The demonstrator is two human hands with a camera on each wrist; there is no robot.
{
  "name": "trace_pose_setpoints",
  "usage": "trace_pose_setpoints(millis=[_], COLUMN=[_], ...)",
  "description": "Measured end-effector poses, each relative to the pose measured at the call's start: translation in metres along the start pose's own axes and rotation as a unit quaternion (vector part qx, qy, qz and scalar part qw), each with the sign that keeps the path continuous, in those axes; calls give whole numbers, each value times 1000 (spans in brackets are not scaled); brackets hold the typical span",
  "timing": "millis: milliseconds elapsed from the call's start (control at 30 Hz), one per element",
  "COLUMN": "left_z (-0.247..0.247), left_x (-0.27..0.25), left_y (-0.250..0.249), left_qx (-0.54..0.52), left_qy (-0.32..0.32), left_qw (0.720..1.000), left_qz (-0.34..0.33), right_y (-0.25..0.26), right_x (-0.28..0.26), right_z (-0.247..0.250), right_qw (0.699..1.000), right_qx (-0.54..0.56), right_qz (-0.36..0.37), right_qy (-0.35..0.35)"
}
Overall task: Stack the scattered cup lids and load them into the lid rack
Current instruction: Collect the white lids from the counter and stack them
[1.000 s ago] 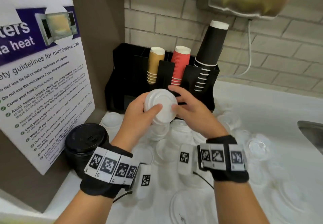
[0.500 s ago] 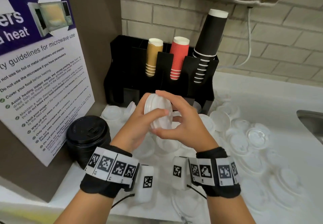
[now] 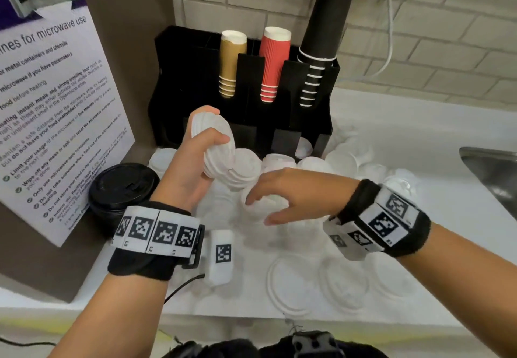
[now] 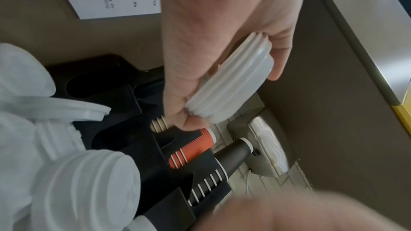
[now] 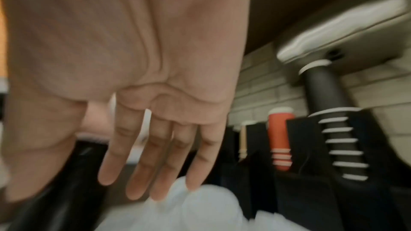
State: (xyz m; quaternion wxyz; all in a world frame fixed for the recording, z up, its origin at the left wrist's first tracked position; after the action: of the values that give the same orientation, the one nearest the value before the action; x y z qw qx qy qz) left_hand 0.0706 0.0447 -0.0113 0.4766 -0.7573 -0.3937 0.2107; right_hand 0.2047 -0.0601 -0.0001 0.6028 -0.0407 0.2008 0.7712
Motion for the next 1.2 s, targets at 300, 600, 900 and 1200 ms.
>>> trace_pose_setpoints(millis=[300,600,900,1200], left_z=[-4,-7,5,-2], left_x=[5,5,2,-16], left_y=[0,-3,-11,3], left_qx=[59,67,52,36], left_qy=[-4,6,-29,25], left_qw=[998,998,998,998], left_qz=[2,10,7,38], right_y=[18,23,-4,-5], right_x=[-13,-19,-7,6], right_z=[-61,-84,-1,25], right_qw=[961,941,996,860], right_qx=[-166,-231,82,423], right_qz=[89,114,25,-18], right_qy=[204,218,-15,-285])
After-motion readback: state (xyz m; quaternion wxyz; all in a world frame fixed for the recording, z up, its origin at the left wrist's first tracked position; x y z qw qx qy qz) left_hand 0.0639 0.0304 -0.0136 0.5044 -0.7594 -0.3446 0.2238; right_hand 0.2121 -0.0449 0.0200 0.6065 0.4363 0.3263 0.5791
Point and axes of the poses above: each hand's wrist, its own x-axis towards the middle knuckle, its own z-axis out of the back of the hand, y = z × x, the point moved 3 cm from there along x, towards the middle knuckle, and after that the axes turned 3 degrees about -z, right-handed, at the moved point
